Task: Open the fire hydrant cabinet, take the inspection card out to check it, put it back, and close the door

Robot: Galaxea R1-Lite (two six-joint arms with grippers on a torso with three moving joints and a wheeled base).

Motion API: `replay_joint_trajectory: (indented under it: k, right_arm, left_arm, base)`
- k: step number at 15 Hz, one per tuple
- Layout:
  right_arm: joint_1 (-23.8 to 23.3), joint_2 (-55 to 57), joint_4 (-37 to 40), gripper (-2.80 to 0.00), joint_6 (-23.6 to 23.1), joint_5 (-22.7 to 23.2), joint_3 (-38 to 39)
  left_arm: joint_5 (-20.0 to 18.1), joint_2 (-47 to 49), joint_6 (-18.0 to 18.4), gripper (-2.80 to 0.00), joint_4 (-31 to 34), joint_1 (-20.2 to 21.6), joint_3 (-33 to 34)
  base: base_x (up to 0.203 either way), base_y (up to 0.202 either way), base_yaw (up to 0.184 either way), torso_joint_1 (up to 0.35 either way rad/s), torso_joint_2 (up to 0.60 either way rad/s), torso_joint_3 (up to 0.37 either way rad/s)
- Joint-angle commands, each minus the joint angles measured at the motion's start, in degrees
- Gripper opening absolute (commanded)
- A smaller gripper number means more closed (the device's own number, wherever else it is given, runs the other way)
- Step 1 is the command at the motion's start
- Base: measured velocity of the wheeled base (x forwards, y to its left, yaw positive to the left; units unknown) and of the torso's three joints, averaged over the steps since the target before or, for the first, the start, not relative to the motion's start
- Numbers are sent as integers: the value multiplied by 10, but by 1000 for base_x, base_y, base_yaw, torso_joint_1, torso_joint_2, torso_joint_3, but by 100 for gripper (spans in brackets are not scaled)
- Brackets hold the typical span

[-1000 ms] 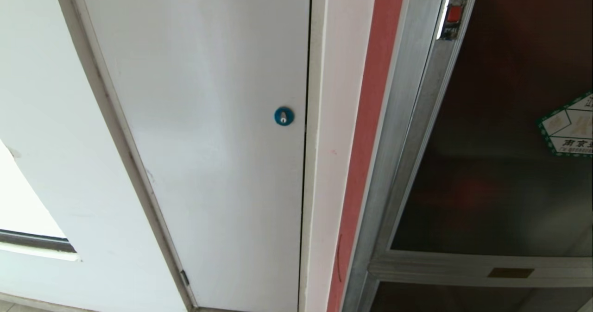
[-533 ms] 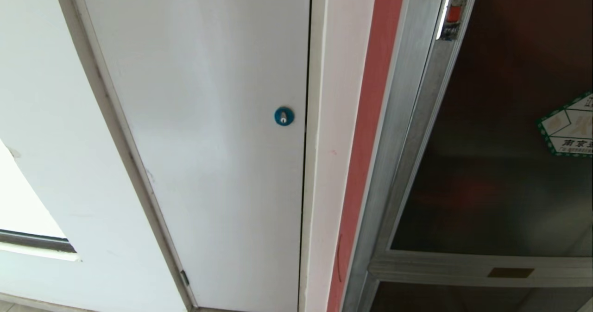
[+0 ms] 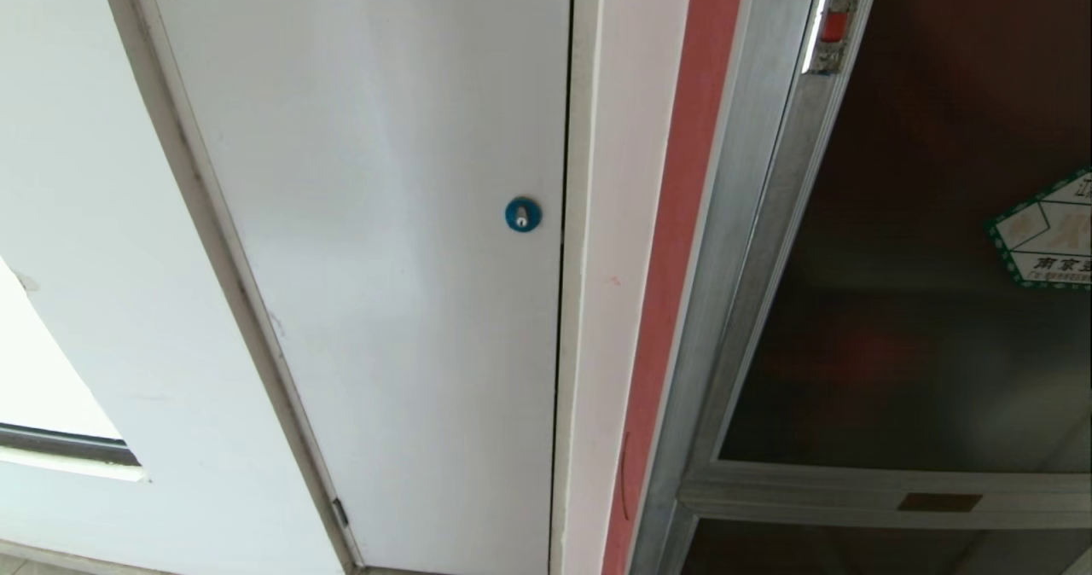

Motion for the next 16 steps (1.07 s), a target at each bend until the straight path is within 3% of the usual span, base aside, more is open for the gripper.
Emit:
replay_joint_trajectory:
  k: [1, 3, 7, 12, 16]
  right_arm:
    - [-1, -46, -4, -280, -16, -29, 64]
    - [-1, -49, -7, -280, -35, -75, 101]
    - [-1, -49, -9, -280, -42, -100, 158]
    - [-1, -49, -7, -280, -41, -95, 179]
    - [-1, -49, 26, -280, -39, -64, 188]
  left_arm:
    - [0, 0, 0, -280, 0, 0, 7]
    - [0, 1, 0, -280, 0, 0, 7]
    - [0, 0, 0, -280, 0, 0, 7]
    - [0, 0, 0, -280, -1, 0, 7]
    - [0, 0, 0, -280, 0, 0, 7]
  base:
    - [0, 0, 0, 0, 0, 0]
    - [0, 0, 0, 0, 0, 0]
    - [0, 0, 0, 0, 0, 0]
    - [0, 0, 0, 0, 0, 0]
    - [0, 0, 0, 0, 0, 0]
